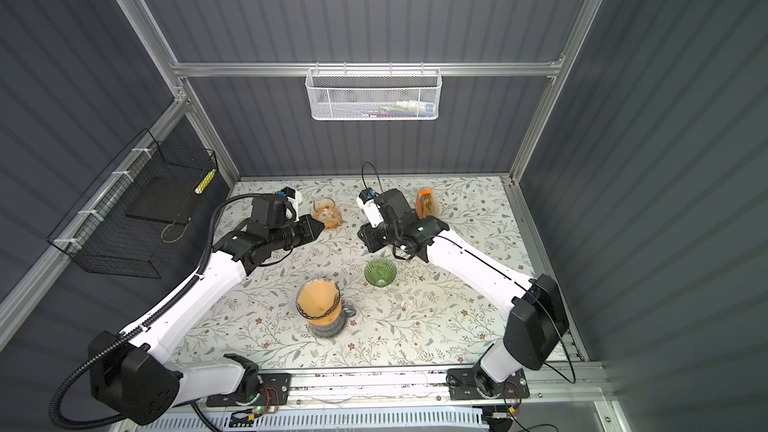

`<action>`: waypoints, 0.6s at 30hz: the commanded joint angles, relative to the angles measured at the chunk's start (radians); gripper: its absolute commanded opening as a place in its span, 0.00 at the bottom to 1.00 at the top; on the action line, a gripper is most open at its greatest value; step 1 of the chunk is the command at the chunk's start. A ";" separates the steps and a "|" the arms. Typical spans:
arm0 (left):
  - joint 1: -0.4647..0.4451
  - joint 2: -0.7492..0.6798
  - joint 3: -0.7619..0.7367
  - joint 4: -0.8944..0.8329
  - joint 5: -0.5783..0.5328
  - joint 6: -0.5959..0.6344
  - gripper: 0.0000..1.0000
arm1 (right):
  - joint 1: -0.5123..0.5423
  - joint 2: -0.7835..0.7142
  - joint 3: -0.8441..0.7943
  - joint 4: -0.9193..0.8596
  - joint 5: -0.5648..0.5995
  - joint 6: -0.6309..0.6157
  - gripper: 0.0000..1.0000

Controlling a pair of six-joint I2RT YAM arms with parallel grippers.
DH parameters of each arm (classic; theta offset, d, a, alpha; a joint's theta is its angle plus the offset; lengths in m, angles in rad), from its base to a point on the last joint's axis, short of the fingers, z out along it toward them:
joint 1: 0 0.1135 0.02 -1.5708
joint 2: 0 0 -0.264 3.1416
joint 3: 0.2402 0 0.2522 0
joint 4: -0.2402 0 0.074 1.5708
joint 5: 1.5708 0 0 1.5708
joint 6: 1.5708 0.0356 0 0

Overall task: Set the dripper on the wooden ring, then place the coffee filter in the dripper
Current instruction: 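Open both grippers and lift them up away from the filtered dripper, then move the right gripper above the orange pitcher handle while left gripper hovers nearby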

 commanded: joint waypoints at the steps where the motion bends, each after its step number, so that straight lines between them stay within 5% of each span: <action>1: 0.046 -0.005 -0.033 0.059 0.118 -0.049 0.18 | -0.030 0.077 0.029 0.073 -0.050 -0.033 0.35; 18: 0.157 -0.032 -0.090 0.150 0.314 -0.069 0.18 | -0.088 0.512 0.328 0.214 -0.256 -0.038 0.42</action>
